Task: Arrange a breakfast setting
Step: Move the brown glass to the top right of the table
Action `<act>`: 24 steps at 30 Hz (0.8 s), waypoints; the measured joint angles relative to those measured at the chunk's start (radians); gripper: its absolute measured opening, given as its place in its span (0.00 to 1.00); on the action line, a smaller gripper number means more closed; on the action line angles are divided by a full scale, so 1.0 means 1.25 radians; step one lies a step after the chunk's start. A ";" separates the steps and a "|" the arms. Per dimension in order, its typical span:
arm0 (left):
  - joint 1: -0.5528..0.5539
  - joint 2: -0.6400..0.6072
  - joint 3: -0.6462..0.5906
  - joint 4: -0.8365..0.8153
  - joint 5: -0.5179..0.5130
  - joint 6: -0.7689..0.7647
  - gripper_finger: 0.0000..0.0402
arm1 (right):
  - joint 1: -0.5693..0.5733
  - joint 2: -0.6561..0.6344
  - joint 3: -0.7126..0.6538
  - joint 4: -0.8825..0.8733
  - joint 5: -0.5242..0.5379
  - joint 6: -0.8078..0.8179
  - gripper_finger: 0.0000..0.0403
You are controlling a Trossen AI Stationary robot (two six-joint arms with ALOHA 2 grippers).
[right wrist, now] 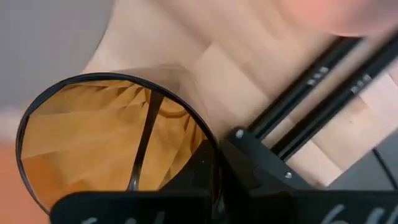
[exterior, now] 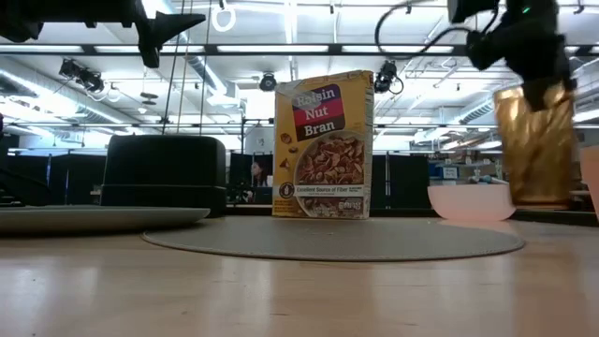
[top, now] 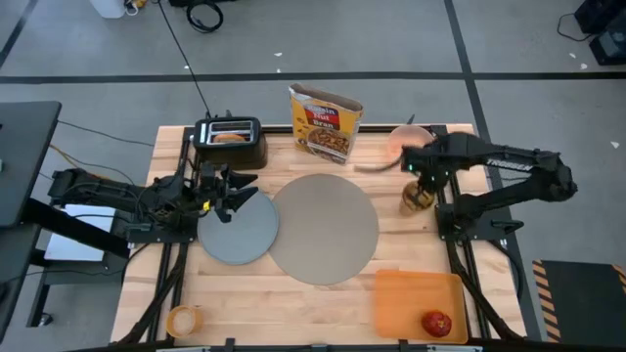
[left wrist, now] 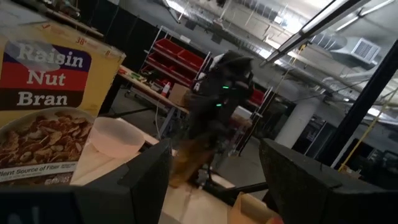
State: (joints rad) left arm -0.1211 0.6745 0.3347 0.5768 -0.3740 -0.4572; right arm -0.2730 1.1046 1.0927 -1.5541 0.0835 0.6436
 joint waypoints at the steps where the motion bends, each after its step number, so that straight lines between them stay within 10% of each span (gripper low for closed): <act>1: 0.000 0.000 0.000 0.004 0.000 0.000 0.63 | -0.036 0.000 0.000 0.008 0.008 0.006 0.04; 14: -0.040 0.000 0.000 0.004 0.036 -0.023 0.63 | -0.473 0.000 -0.037 0.134 0.001 -0.116 0.04; 24: -0.078 0.000 0.000 0.003 0.036 -0.023 0.63 | -0.561 0.002 -0.075 0.115 0.000 -0.163 0.04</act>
State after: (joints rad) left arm -0.2184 0.6743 0.3347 0.5806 -0.3288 -0.4854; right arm -0.9739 1.1077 0.9989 -1.4104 0.0841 0.4404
